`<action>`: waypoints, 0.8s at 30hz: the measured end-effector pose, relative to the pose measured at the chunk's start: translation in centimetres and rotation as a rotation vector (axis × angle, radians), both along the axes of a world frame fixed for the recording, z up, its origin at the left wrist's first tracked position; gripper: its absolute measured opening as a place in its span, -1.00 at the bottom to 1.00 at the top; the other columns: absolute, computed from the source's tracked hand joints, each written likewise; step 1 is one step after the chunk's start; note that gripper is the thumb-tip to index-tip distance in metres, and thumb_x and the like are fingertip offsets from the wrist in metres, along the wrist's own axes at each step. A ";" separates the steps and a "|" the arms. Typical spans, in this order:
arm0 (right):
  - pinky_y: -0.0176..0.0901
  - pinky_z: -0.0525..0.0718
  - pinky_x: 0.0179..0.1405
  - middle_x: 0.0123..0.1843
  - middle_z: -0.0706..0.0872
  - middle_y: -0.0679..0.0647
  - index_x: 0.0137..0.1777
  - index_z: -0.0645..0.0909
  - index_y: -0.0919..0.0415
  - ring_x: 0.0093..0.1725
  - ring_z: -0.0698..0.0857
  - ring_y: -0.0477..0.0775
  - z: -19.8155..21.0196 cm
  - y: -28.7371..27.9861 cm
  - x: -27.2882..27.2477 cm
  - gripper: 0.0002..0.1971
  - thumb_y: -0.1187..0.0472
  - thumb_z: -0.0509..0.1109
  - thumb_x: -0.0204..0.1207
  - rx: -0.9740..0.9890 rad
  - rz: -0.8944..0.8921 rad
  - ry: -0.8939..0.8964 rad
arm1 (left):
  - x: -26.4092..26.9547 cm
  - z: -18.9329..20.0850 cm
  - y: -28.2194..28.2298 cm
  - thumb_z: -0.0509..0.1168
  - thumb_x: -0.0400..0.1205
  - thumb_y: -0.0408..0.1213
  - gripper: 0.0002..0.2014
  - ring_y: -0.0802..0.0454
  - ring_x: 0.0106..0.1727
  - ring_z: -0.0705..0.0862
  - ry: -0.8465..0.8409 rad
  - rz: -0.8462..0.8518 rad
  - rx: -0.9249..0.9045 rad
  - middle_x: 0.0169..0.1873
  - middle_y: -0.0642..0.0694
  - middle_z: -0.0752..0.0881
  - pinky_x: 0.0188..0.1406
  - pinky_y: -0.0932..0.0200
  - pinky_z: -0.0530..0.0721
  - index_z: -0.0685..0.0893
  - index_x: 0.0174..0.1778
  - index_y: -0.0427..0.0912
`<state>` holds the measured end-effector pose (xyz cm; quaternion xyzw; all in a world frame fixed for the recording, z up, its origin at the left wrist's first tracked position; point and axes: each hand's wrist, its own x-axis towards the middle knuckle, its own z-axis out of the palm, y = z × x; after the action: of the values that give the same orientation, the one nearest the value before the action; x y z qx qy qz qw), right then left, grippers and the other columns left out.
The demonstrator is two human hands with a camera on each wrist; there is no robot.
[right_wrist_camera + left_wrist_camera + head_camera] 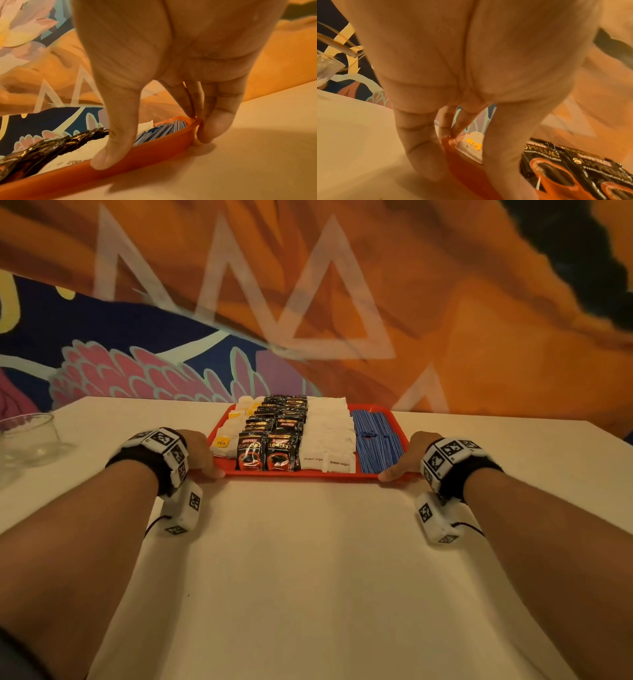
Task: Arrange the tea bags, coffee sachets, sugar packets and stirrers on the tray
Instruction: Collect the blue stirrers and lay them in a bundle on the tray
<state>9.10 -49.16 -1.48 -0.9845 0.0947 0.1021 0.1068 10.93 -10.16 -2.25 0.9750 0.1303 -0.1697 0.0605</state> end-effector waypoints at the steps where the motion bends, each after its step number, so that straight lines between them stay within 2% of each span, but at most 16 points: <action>1: -0.05 0.56 -0.06 -0.15 0.61 0.01 0.11 0.48 0.15 -0.03 0.62 0.13 0.0 0.2 0.3 -0.21 -0.30 0.72 0.04 -0.002 0.000 -0.001 | 0.3 0.0 0.3 0.58 0.46 0.08 -0.49 -0.10 0.14 0.71 0.000 0.001 0.005 0.07 -0.12 0.77 0.37 -0.06 0.61 0.69 0.20 -0.14; 10: -0.05 0.61 -0.05 -0.16 0.63 0.03 0.13 0.52 0.18 -0.04 0.65 0.15 0.2 1.1 1.8 -0.13 -0.35 0.72 -0.05 -0.056 0.023 -0.008 | 2.4 -0.7 1.7 0.61 0.43 0.04 -0.40 -0.11 0.18 0.69 -0.007 0.015 -0.034 0.12 -0.12 0.75 0.39 -0.10 0.60 0.64 0.30 -0.16; 14: 0.03 0.68 0.12 -0.07 0.66 0.07 0.18 0.50 0.18 0.03 0.66 0.19 0.0 1.4 1.8 -0.06 -0.40 0.70 -0.08 -0.071 0.011 -0.010 | 2.4 -0.9 1.7 0.57 0.49 0.05 -0.36 -0.13 0.25 0.65 -0.046 0.010 -0.032 0.25 -0.14 0.69 0.40 -0.07 0.58 0.57 0.42 -0.15; 16: 0.06 0.69 0.15 -0.08 0.65 0.06 0.19 0.50 0.18 0.03 0.66 0.19 0.0 1.5 1.9 -0.04 -0.41 0.70 -0.10 -0.075 0.004 -0.007 | 2.5 -1.1 2.0 0.57 0.48 0.07 -0.34 -0.13 0.25 0.65 -0.056 0.010 -0.036 0.25 -0.13 0.69 0.40 -0.10 0.59 0.56 0.43 -0.12; 21: -0.02 0.66 0.03 -0.13 0.64 0.05 0.08 0.50 0.17 -0.04 0.65 0.14 0.2 1.7 1.9 -0.15 -0.36 0.72 -0.05 -0.065 -0.004 0.003 | 2.7 -1.5 2.5 0.63 0.38 0.08 -0.33 -0.14 0.19 0.69 -0.063 0.015 -0.106 0.14 -0.10 0.74 0.36 -0.16 0.65 0.62 0.37 -0.06; 24: -0.06 0.60 -0.08 -0.15 0.63 0.04 -0.08 0.44 0.13 -0.17 0.59 0.06 0.2 1.5 2.0 -0.25 -0.32 0.73 -0.02 -0.055 -0.019 0.009 | 2.6 -1.5 2.5 0.64 0.37 0.09 -0.32 -0.15 0.18 0.68 -0.070 0.031 -0.134 0.14 -0.09 0.73 0.35 -0.19 0.65 0.61 0.36 -0.05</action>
<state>11.14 -47.62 -1.32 -0.9856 0.1071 0.1029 0.0803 13.48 -7.70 -3.71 0.9719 0.1314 -0.1431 0.1329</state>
